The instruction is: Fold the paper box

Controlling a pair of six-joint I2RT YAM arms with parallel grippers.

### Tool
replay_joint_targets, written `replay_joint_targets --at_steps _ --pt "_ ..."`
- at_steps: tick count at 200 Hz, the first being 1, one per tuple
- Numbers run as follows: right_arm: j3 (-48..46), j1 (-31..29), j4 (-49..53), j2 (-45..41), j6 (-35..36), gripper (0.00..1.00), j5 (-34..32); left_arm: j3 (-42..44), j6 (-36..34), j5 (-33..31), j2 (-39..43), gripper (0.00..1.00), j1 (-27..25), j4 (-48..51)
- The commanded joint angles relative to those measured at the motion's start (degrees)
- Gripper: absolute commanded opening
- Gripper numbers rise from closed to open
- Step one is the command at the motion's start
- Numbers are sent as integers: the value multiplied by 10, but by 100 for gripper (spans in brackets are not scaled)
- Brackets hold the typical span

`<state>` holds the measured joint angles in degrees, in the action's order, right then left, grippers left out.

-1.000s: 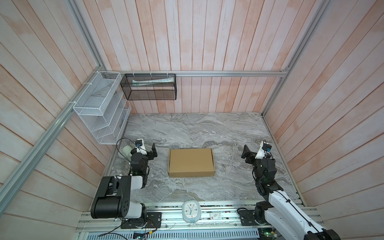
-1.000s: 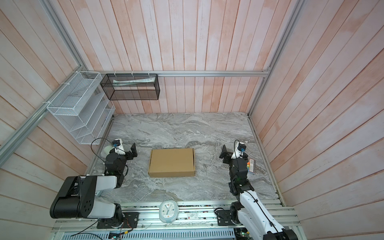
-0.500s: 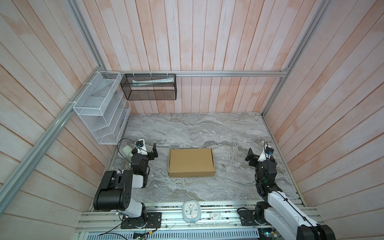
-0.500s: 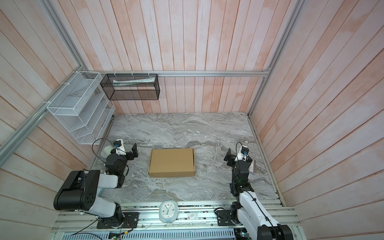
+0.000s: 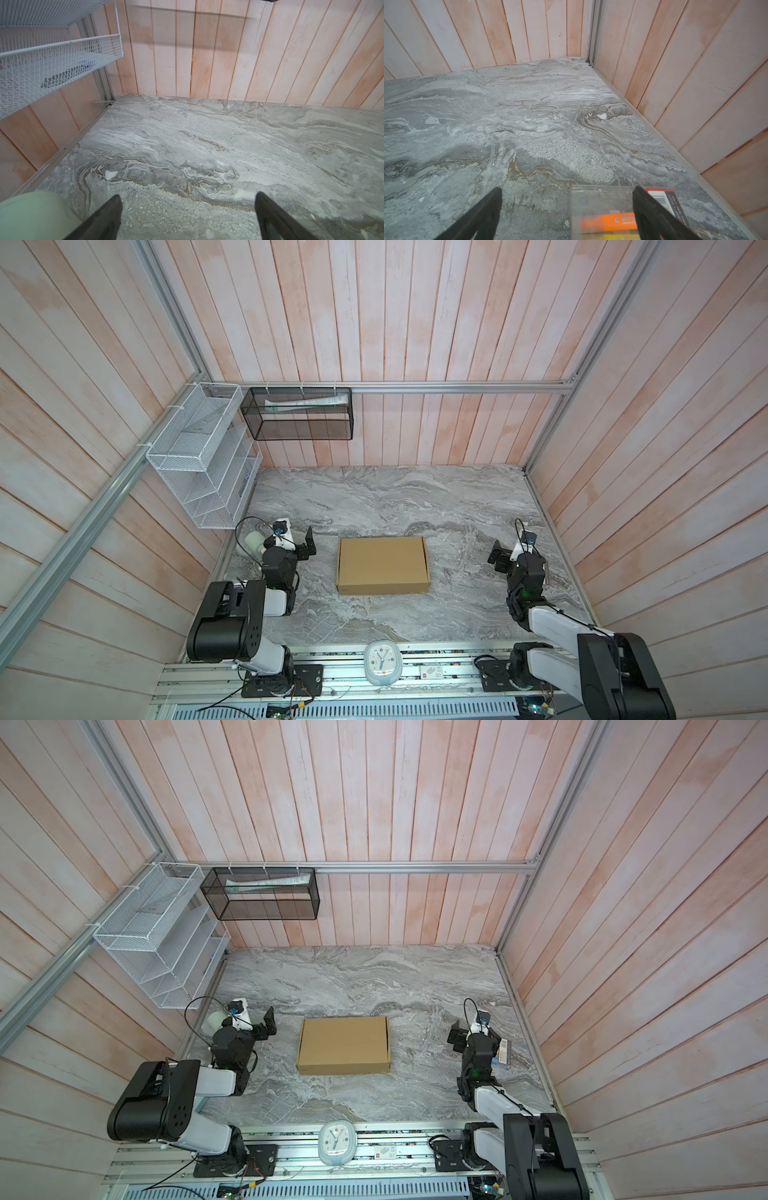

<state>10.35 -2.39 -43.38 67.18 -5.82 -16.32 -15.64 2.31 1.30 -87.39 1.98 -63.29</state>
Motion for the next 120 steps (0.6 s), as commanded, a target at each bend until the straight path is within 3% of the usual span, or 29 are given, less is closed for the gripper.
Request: replay_joint_targets --at_steps 1,120 --pt "22 5 -53 29 13 98 8 -12 -11 3 -8 100 0 5" --pt "59 12 -176 147 46 98 42 -12 -10 1 -8 100 -1 6"
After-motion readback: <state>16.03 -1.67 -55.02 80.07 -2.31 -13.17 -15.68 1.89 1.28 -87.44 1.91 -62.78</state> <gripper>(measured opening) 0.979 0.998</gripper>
